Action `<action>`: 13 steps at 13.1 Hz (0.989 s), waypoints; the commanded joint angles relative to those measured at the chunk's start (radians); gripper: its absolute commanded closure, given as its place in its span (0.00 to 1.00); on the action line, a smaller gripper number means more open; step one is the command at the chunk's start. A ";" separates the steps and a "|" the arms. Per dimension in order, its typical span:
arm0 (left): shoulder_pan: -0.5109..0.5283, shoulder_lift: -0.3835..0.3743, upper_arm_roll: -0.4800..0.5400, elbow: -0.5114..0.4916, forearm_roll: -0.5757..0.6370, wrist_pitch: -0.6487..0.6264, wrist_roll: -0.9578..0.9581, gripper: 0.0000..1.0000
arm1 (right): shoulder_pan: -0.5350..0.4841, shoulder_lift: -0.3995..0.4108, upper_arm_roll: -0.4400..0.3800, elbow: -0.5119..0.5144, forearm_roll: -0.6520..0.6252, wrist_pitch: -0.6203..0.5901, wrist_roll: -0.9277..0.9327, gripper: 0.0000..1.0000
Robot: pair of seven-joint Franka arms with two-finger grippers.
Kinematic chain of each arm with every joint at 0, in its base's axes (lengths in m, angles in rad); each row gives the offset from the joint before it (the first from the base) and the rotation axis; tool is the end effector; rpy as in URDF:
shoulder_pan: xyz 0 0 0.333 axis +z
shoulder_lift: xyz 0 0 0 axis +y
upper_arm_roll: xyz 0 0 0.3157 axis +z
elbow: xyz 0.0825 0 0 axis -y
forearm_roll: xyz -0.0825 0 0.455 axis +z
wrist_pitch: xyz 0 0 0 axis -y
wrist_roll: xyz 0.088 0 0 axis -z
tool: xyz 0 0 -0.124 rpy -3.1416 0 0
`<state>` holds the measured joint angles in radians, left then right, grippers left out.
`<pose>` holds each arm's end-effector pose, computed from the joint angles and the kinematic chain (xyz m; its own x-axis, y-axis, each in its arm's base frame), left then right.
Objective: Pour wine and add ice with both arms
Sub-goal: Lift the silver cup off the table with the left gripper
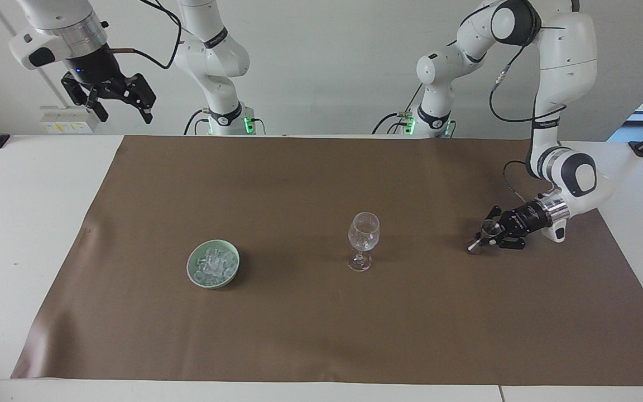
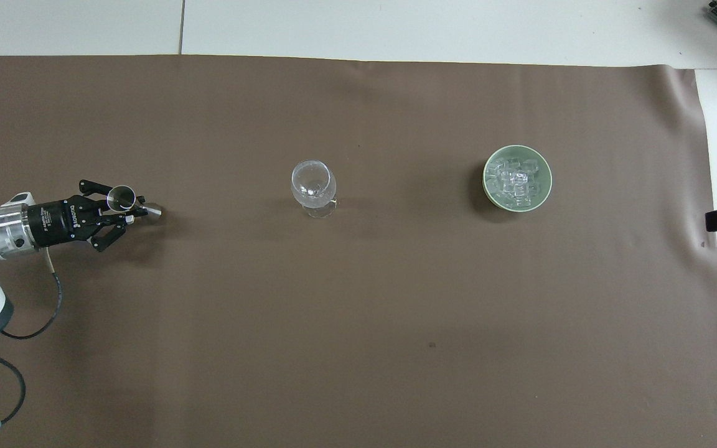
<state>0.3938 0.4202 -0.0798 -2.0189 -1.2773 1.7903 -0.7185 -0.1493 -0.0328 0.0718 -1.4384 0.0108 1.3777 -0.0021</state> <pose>0.6127 0.0960 0.1924 -0.0704 0.3103 -0.9480 0.9712 0.2381 0.0058 0.5903 -0.0435 0.6810 0.9969 -0.0733 -0.0280 -0.0736 -0.9973 -0.0084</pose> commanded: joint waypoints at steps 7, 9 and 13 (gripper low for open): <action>-0.151 -0.175 0.017 -0.018 -0.011 0.057 -0.136 1.00 | -0.006 -0.016 0.002 -0.020 0.014 0.006 -0.013 0.00; -0.174 -0.196 0.017 -0.018 -0.010 0.066 -0.166 1.00 | -0.006 -0.016 0.002 -0.020 0.014 0.007 -0.013 0.00; -0.243 -0.254 0.017 -0.020 -0.008 0.090 -0.256 1.00 | -0.006 -0.016 0.002 -0.019 0.014 0.006 -0.013 0.00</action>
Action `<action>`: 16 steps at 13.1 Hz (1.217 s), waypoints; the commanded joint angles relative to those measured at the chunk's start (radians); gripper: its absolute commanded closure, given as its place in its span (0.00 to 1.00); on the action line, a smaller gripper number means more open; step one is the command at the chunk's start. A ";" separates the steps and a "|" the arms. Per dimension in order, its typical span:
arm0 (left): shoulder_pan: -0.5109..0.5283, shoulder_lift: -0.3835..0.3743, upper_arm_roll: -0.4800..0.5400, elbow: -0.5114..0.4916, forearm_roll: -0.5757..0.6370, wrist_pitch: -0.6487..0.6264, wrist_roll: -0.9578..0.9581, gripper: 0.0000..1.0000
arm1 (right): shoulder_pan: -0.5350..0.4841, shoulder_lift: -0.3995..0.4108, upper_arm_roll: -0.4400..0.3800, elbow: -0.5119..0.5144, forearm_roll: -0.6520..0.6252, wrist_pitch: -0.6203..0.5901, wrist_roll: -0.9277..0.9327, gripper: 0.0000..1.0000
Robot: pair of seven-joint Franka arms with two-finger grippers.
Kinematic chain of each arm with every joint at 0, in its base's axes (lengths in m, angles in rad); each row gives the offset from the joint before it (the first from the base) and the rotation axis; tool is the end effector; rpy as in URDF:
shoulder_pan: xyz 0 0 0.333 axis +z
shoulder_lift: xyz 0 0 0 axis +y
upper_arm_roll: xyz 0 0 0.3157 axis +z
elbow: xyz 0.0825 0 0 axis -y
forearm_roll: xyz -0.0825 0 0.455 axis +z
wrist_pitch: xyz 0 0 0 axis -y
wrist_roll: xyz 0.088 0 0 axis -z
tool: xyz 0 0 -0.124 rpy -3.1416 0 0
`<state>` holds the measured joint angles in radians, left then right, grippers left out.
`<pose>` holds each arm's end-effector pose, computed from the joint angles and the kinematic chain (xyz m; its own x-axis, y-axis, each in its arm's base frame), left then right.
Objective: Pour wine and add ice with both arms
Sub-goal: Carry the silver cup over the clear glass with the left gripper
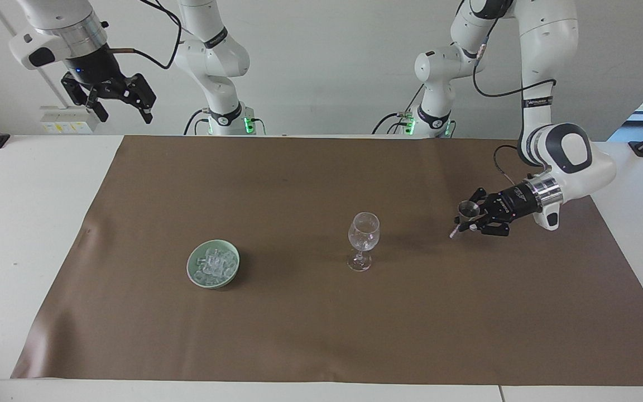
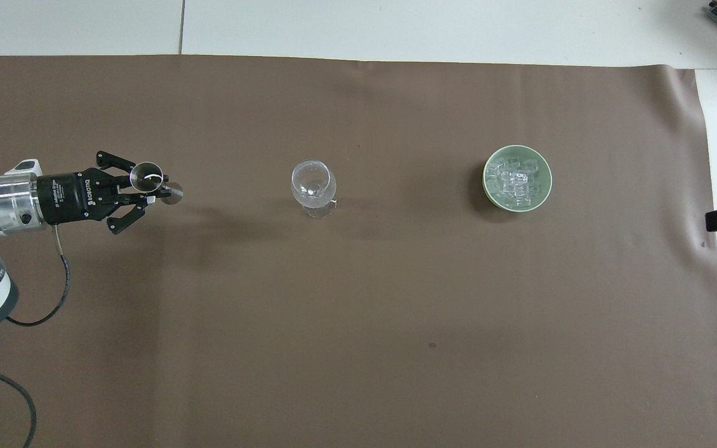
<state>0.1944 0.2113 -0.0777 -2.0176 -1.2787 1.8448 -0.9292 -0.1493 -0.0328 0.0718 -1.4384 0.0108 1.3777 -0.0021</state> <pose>0.6405 -0.0162 0.3191 -0.0282 0.3700 -0.9286 0.9877 0.1535 0.0311 0.5903 -0.0435 0.6810 0.9969 -0.0733 -0.0280 -0.0736 -0.9973 -0.0084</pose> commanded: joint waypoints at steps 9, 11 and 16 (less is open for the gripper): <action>-0.190 -0.095 0.015 -0.021 0.024 0.214 -0.203 1.00 | -0.004 -0.016 0.002 -0.020 0.014 0.006 -0.013 0.00; -0.234 -0.095 0.015 -0.018 0.024 0.279 -0.240 1.00 | -0.004 -0.016 0.002 -0.020 0.014 0.006 -0.013 0.00; -0.300 -0.095 0.015 0.011 0.122 0.353 -0.362 1.00 | -0.006 -0.016 0.002 -0.019 0.014 0.006 -0.015 0.00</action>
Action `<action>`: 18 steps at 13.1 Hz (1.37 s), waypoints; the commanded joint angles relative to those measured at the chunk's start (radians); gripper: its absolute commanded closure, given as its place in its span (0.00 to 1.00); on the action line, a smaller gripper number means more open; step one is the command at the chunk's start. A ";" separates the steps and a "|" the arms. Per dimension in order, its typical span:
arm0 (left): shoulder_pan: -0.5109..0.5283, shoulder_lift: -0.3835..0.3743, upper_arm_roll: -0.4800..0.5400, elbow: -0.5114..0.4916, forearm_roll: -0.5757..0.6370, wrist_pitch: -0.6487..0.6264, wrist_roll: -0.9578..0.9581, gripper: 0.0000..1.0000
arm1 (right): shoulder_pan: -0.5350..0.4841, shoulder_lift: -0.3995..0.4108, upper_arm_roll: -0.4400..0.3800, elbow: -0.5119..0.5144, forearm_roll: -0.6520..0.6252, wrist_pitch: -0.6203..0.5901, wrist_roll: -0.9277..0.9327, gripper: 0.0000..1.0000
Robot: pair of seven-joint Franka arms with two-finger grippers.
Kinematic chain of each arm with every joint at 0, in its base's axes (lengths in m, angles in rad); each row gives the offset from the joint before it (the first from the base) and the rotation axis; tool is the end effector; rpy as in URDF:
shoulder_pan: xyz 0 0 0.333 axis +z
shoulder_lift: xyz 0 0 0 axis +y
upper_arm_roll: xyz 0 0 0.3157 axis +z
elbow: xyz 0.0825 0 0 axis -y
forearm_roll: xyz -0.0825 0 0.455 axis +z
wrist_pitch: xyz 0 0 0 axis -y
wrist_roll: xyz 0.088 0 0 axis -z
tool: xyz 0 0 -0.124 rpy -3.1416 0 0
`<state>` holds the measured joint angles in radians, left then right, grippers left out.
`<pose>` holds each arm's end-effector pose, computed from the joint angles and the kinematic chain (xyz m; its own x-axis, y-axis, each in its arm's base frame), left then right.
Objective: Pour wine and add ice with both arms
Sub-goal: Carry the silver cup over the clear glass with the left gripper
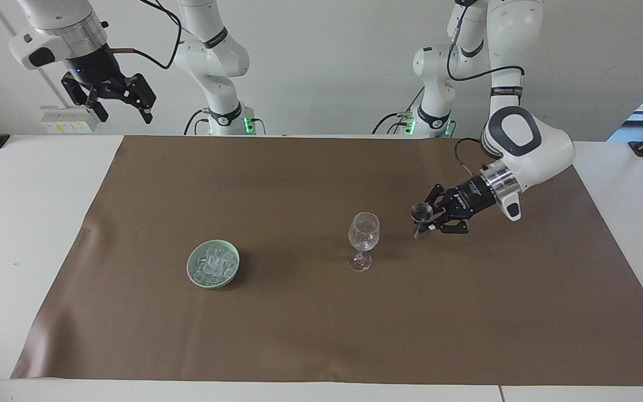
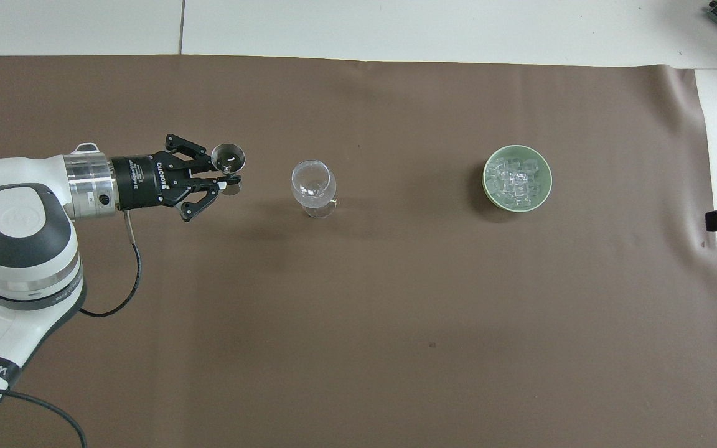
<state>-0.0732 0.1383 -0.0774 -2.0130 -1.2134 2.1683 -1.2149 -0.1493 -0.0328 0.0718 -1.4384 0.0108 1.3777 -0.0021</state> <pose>0.6452 -0.1473 0.3609 -0.1255 0.5273 -0.8404 0.9733 0.2294 -0.0014 0.5903 -0.0435 0.6810 0.9969 -0.0733 -0.0280 -0.0736 -0.9973 -0.0084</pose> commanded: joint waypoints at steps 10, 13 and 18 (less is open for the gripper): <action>-0.132 -0.026 0.014 0.019 0.098 0.140 -0.158 1.00 | -0.004 -0.016 0.002 -0.020 0.014 0.006 -0.013 0.00; -0.137 -0.028 0.013 0.022 0.190 0.143 -0.187 1.00 | -0.004 -0.016 0.002 -0.020 0.014 0.006 -0.013 0.00; -0.155 -0.029 0.010 0.031 0.251 0.146 -0.224 1.00 | -0.006 -0.016 0.002 -0.019 0.014 0.006 -0.013 0.00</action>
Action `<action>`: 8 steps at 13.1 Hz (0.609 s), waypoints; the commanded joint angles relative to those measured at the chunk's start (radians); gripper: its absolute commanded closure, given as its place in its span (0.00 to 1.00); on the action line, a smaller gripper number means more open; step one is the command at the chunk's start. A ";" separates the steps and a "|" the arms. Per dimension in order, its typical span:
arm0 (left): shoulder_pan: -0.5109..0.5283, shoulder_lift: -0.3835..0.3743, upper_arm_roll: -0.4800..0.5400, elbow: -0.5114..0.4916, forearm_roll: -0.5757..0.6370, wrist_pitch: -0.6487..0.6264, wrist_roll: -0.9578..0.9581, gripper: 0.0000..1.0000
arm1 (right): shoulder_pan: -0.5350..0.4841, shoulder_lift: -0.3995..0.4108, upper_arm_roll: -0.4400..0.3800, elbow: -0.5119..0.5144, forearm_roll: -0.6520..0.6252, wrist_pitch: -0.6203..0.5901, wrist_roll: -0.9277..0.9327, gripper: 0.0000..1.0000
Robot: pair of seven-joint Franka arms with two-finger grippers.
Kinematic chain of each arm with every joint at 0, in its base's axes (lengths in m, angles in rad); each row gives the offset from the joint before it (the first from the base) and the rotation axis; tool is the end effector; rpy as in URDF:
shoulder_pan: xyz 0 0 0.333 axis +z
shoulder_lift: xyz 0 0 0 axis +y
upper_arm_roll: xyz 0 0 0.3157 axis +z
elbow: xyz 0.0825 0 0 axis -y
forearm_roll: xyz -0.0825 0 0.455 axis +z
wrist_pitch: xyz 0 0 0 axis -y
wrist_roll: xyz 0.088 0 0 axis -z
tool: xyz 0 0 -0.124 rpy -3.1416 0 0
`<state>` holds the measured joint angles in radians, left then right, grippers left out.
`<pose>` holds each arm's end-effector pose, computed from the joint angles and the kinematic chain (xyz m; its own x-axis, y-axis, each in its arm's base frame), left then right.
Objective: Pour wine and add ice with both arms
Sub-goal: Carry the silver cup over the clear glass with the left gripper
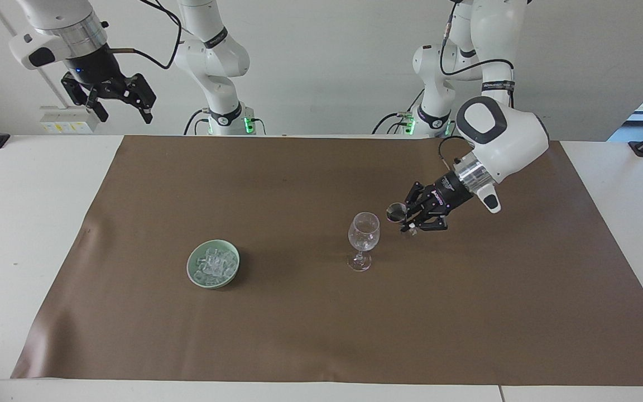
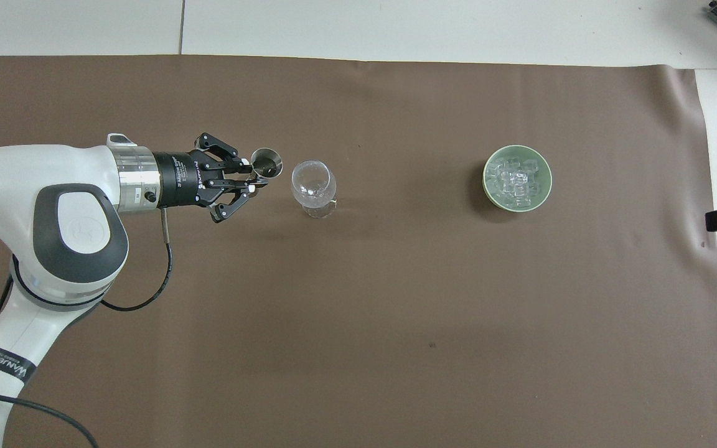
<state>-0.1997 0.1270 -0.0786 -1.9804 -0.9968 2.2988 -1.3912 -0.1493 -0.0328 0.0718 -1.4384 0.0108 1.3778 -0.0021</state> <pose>0.6395 -0.2115 0.3829 -0.0922 0.6781 -0.7292 0.9798 0.1921 0.0548 0.5903 -0.0435 0.6810 0.9969 -0.0733 -0.0279 -0.0736 -0.9973 -0.0084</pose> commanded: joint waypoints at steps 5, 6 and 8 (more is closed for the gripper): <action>-0.057 -0.017 0.011 0.014 0.107 0.034 -0.088 1.00 | -0.006 -0.016 0.002 -0.019 0.014 0.006 -0.015 0.00; -0.058 -0.017 0.010 0.017 0.127 0.034 -0.095 1.00 | -0.004 -0.016 0.002 -0.020 0.014 0.006 -0.015 0.00; -0.064 -0.017 0.010 0.028 0.180 0.034 -0.129 1.00 | -0.006 -0.016 0.002 -0.020 0.014 0.006 -0.013 0.00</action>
<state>-0.2437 0.1246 -0.0796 -1.9593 -0.8681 2.3217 -1.4677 -0.1493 -0.0328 0.0718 -1.4384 0.0108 1.3777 -0.0021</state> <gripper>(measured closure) 0.784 0.000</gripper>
